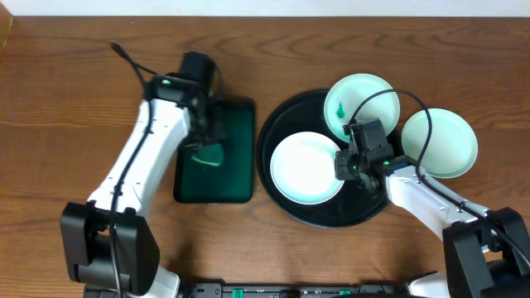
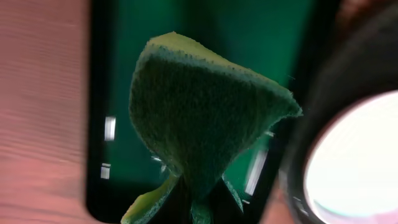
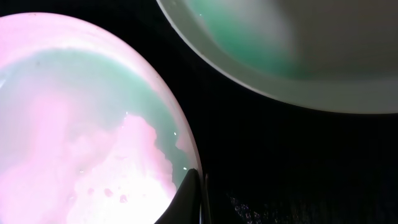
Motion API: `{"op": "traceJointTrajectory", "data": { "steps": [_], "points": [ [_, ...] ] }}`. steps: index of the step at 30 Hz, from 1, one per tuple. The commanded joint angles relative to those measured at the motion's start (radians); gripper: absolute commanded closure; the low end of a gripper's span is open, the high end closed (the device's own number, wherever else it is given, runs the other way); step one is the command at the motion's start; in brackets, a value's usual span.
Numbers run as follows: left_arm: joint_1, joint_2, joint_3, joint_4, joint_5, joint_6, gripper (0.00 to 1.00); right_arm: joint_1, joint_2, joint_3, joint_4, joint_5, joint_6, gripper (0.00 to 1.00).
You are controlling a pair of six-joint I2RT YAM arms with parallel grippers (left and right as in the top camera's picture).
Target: Clean dirty plates on tray and stack at the side
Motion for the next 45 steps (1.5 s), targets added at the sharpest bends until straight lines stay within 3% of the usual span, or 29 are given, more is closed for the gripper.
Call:
{"op": "traceJointTrajectory", "data": {
  "steps": [1,7,17,19,21,23,30,36,42,45],
  "points": [
    [0.047,0.000,-0.055,0.015,-0.061,0.054,0.93,0.017,0.002,-0.003,0.002,-0.027,-0.008,0.99],
    [0.071,0.004,-0.178,0.174,-0.060,0.056,0.93,0.017,0.002,-0.003,0.002,-0.027,-0.008,0.99],
    [0.071,0.005,-0.214,0.227,-0.060,0.056,0.92,0.017,0.002,-0.003,0.001,-0.027,-0.008,0.99],
    [0.071,0.005,-0.214,0.227,-0.059,0.056,0.83,0.017,0.002,-0.003,0.001,-0.027,-0.008,0.99],
    [0.071,0.003,-0.210,0.225,-0.059,0.056,0.59,0.017,0.002,-0.003,0.000,-0.027,-0.008,0.99],
    [0.072,0.000,-0.190,0.207,-0.059,0.056,0.51,0.017,0.002,-0.003,0.000,-0.027,-0.008,0.99],
    [0.104,-0.072,-0.069,0.153,-0.060,0.055,0.41,0.017,0.002,-0.003,-0.005,-0.027,-0.008,0.99],
    [0.229,-0.163,-0.034,0.163,-0.060,0.011,0.30,0.017,0.002,-0.003,-0.007,-0.027,-0.008,0.98],
    [0.363,-0.175,-0.036,0.122,-0.060,0.011,0.24,0.016,0.002,-0.003,-0.021,-0.026,-0.008,0.78],
    [0.390,-0.175,-0.036,0.117,-0.060,0.011,0.22,0.016,0.002,-0.003,-0.030,-0.023,0.011,0.78]
  ]
}}
